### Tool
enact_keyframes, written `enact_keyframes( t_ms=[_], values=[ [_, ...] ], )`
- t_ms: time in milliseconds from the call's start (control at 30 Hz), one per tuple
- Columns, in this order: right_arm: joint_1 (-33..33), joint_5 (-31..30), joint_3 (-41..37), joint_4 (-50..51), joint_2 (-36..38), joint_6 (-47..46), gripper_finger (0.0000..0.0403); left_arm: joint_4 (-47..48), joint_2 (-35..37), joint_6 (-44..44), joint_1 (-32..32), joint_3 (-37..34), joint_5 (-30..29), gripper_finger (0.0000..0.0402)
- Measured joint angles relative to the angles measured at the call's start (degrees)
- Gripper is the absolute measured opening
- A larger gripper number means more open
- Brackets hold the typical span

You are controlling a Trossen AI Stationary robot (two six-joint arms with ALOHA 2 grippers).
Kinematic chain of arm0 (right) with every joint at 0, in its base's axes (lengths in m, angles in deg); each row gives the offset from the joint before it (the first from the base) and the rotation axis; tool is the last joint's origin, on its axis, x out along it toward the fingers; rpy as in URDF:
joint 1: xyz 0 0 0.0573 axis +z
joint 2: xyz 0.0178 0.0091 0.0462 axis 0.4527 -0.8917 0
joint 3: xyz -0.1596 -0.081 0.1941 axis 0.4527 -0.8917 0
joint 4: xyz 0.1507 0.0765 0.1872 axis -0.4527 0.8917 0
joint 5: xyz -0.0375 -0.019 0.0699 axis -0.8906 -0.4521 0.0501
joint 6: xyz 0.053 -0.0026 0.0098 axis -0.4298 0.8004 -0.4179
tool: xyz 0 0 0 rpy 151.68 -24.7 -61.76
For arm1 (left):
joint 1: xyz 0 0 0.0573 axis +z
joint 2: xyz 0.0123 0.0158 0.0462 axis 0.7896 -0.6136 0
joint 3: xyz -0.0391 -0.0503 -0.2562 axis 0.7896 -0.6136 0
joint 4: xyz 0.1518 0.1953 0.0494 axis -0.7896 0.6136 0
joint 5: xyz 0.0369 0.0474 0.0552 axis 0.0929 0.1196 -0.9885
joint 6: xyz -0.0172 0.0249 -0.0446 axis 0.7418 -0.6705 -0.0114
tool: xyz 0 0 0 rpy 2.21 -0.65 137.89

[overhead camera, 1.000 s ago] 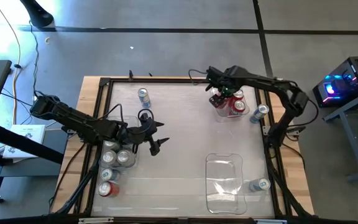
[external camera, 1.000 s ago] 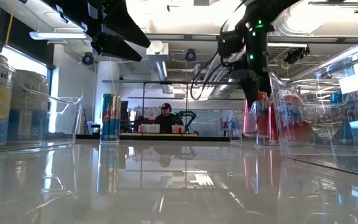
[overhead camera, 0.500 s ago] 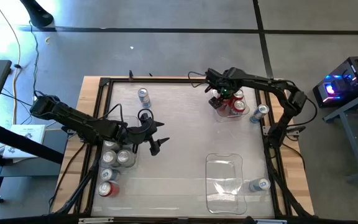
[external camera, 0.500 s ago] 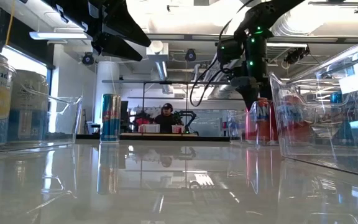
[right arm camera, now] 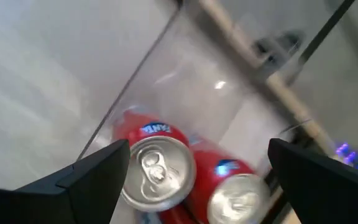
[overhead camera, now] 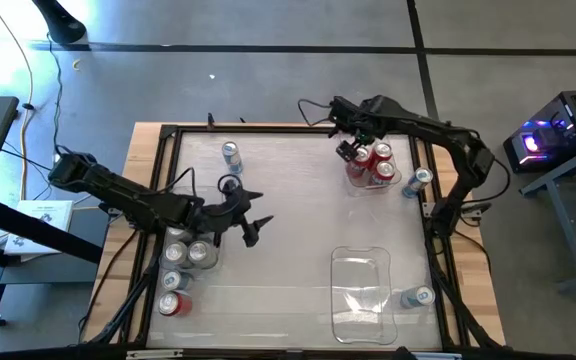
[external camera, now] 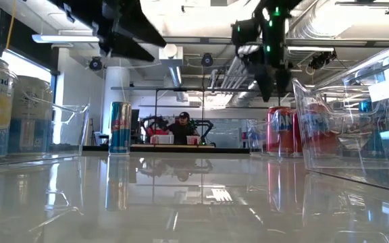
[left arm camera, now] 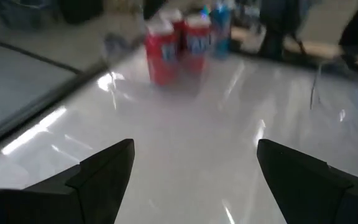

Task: Sort soda cans
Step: Put the red soda can into the top right transparent bin

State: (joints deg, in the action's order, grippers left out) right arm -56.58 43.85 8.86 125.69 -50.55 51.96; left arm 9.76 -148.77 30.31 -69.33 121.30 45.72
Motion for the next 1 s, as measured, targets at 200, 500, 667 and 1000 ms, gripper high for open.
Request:
enact_keyframes(
  t_ms=[200, 500, 667, 1000],
  values=[
    [13.1, -9.4, -0.5, -7.9, 9.9, 1.1, 0.0378, -10.6, 2.5, -14.7, -9.2, 0.0, -0.5, 0.0331],
    [37.9, -11.3, -17.9, -43.1, 20.9, -5.0, 0.0378, 13.4, 3.0, -9.5, -21.7, 12.2, -0.1, 0.033],
    [46.7, -11.4, -28.9, -72.1, 18.9, -0.7, 0.0378, 48.6, -6.1, 10.8, -24.9, 31.8, 1.9, 0.033],
    [48.6, -16.3, -35.1, -86.8, 11.6, 0.3, 0.0378, 79.2, -21.5, 45.8, -33.0, 53.3, 29.9, 0.033]
  ],
)
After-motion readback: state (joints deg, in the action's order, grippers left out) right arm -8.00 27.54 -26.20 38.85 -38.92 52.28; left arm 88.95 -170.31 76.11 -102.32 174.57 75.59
